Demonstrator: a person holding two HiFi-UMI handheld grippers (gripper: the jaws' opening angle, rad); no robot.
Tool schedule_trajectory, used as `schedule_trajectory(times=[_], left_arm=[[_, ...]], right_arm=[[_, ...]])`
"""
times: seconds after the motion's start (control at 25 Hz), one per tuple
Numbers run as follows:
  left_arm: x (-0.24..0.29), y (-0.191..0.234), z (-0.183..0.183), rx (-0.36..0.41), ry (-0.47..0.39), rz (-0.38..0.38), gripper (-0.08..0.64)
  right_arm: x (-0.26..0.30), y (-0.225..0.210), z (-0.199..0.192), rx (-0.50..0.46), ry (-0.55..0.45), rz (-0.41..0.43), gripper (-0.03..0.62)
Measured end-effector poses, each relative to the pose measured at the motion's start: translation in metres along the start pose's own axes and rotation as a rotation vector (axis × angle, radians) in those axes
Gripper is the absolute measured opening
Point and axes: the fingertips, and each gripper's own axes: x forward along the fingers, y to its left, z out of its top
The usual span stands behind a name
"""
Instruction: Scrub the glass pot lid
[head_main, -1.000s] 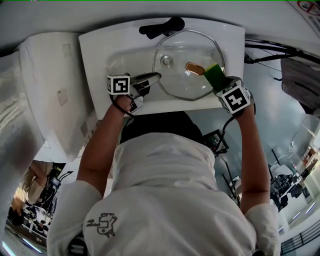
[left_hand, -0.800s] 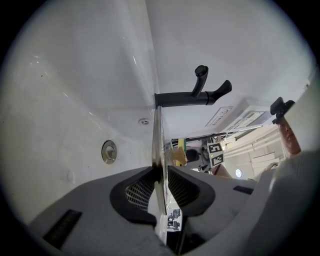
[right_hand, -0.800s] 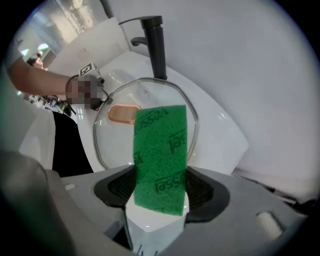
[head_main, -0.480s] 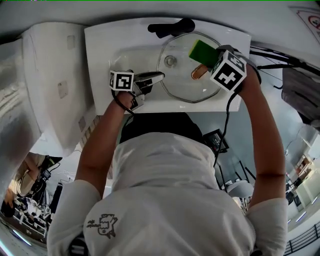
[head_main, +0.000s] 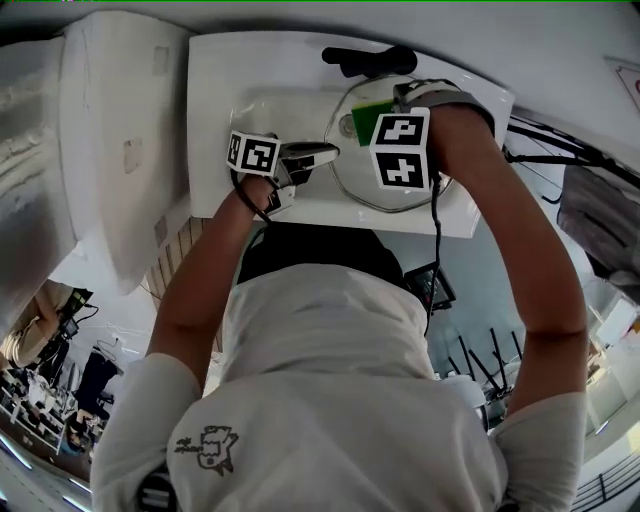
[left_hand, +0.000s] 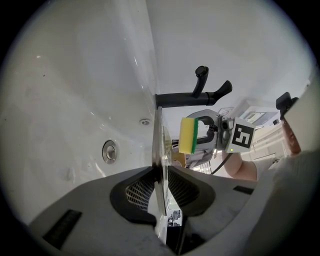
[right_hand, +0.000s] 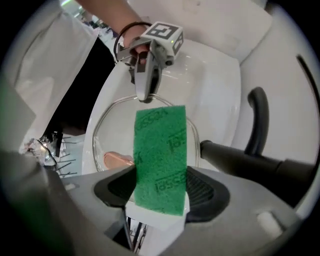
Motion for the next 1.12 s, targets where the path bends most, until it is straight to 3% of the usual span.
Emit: schedule_trajectory(times=[0.16, 0.56, 0.8, 1.12], left_arm=[[0.001, 0.0, 0.0, 0.003, 0.004, -0.001, 0.084], [0.001, -0.001, -0.001, 0.008, 0.002, 0.002, 0.084], [0.0, 0.0, -0.001, 0.012, -0.008, 0.006, 0.085], [0.001, 0.001, -0.001, 0.01, -0.02, 0.011, 0.084]], right_arm=[[-0.004, -0.012, 0.011, -0.093, 0.033, -0.074, 0.296], [0.018, 0.002, 0.048, -0.161, -0.023, -0.003, 0.295], [0.02, -0.001, 0.04, -0.05, -0.096, 0.081, 0.291], [0.02, -0.003, 0.004, 0.215, -0.216, 0.198, 0.29]])
